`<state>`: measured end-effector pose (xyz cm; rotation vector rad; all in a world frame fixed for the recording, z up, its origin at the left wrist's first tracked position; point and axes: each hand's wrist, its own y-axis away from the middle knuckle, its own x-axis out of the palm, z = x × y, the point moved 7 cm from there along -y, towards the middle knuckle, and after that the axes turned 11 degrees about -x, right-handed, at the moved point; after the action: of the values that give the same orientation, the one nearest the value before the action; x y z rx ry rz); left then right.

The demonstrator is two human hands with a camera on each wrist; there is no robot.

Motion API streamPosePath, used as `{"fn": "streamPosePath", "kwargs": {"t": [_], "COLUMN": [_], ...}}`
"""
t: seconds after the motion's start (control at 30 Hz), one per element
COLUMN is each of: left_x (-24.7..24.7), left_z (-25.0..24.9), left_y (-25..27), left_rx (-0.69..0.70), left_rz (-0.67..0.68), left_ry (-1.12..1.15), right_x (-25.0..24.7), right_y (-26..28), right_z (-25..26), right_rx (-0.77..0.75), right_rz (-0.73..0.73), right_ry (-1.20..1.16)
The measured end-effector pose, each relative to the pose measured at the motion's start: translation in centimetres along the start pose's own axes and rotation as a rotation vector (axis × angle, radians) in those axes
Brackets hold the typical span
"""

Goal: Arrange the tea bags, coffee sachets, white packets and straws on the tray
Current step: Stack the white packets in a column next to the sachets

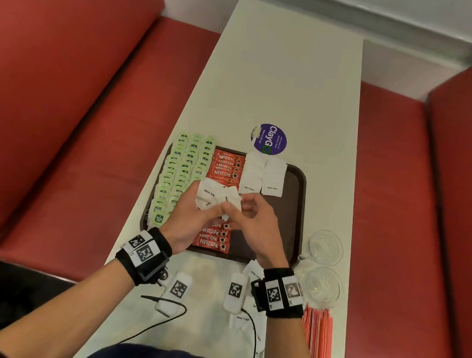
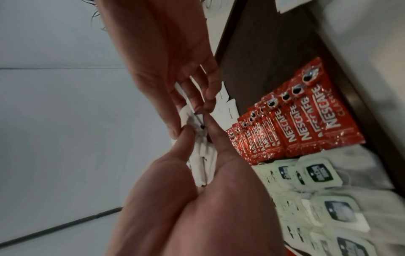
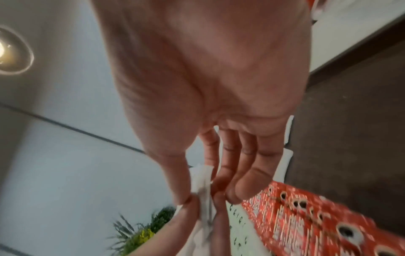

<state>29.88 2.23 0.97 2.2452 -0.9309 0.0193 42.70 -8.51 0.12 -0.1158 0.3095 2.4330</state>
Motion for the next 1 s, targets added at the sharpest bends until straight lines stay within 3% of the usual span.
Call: {"fn": "streamPosePath", "kwargs": {"t": [0.13,0.23,0.57,0.7,0.8,0.87,1.0], "left_x": [0.9,1.3,1.5,1.6,2.0,2.1,2.0], "left_z": [0.6,0.7,1.0,0.9,0.5,0.2,-0.1], "left_y": [0.8,1.4,1.1,0.8,0.7,0.3,-0.3], "left_rx": [-0.023,-0.012,-0.118,-0.179,-0.121,-0.044,0.017], "left_rz": [0.07,0.087,0.146,0.204,0.176,0.13,0.072], "left_ry": [0.032,0.049,0.092,0.099,0.002,-0.041,0.013], "right_x": [-0.6,-1.2,-2.8,-3.6,-3.6,-3.8,-4.1], "right_y": [2.1,2.9,3.1,2.5,2.0,2.0,2.7], "right_z": [-0.3,-0.6,1.0,1.7,2.4,2.4,0.6], "right_rx": [-0.008,-0.011,-0.038,-0.094,-0.187,-0.192,-0.06], "right_rz": [-0.031,-0.023,-0.025,0.02,0.045,-0.002,-0.083], "right_ry": [-0.226,-0.227,-0.048,0.21,0.327,0.248,-0.117]}}
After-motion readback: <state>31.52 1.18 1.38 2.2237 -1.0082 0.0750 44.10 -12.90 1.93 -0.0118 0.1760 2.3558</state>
